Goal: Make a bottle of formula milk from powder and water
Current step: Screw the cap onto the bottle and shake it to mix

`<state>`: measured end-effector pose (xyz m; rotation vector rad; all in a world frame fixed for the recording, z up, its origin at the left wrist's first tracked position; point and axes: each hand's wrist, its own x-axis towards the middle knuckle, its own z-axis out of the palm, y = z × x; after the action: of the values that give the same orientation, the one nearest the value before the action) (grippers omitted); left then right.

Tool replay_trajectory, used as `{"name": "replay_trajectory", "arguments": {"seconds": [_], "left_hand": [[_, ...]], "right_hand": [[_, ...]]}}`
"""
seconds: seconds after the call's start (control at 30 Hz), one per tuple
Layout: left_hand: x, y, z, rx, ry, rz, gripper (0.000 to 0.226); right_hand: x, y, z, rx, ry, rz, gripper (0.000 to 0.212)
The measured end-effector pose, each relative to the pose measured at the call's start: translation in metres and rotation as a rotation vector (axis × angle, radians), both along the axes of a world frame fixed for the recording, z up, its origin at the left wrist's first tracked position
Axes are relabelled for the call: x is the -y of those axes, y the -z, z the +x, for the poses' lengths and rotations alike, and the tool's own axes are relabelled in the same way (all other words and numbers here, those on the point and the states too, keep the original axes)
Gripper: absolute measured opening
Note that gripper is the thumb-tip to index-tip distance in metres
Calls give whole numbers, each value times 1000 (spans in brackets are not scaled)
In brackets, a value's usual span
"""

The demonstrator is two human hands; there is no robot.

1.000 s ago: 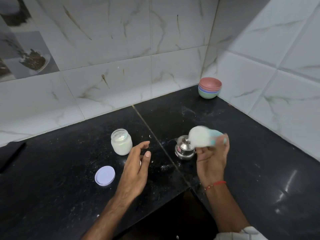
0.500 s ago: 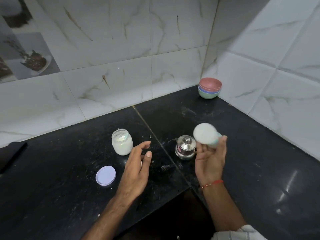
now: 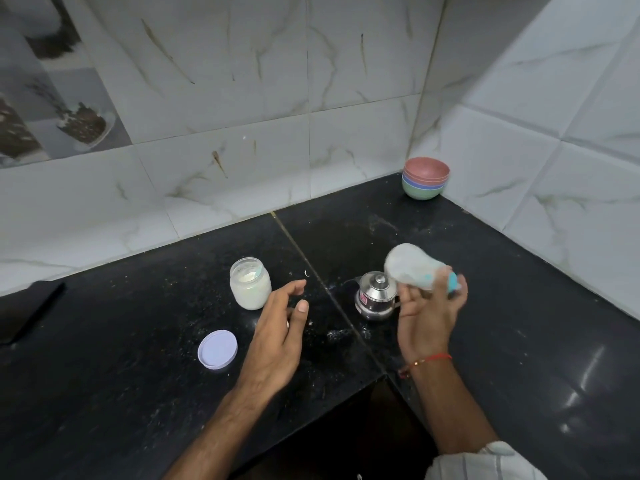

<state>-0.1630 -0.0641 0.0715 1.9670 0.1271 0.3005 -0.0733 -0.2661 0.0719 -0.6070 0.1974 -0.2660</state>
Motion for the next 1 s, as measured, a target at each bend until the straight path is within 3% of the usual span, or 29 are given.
{"name": "replay_trajectory", "arguments": {"seconds": [0.07,0.13,0.17,0.2,0.27,0.37,0.43,0.5,0.6,0.67,0.73,0.83,0.9,0.93,1.0], "left_hand": [[0,0,2,2,-2,6,33],[2,0,3,-3,6,20,33],[2,-1,3,-4,12,29,32],[3,-1,3,-2,19,36,32],[3,-3,4,8,19,36,33],[1,-3,5,16,0,43,34],[-2,-2,6,11,-5,62,34],[-3,-1,8,13,-11,63,34],[-2,-1,11,8,-6,58,31],[-1,0,11,3,6,67,32],[-2,1,11,12,6,57,31],[-4,4,11,10,-12,45,31],[-4,6,10,-2,-15,44,32],[-4,7,9,0,-12,43,32],[-4,6,11,12,-9,44,35]], "right_hand": [[0,2,-7,109,-263,-385,63],[1,5,-16,323,-760,-908,78],[1,5,-18,412,-964,-1080,82],[3,5,-18,443,-1039,-1155,85],[5,3,-15,388,-829,-1033,86],[6,0,0,66,-213,-368,75],[2,-1,6,-2,-17,-63,64],[-3,0,0,45,-119,-265,60],[-5,10,-17,330,-781,-948,81],[-4,14,-22,437,-1054,-1127,86],[-1,13,-21,344,-837,-943,85],[2,11,-4,53,-173,-244,59],[-2,10,4,-21,32,115,53],[-5,10,3,-38,27,108,53],[-6,12,-6,43,-214,-221,56]]}}
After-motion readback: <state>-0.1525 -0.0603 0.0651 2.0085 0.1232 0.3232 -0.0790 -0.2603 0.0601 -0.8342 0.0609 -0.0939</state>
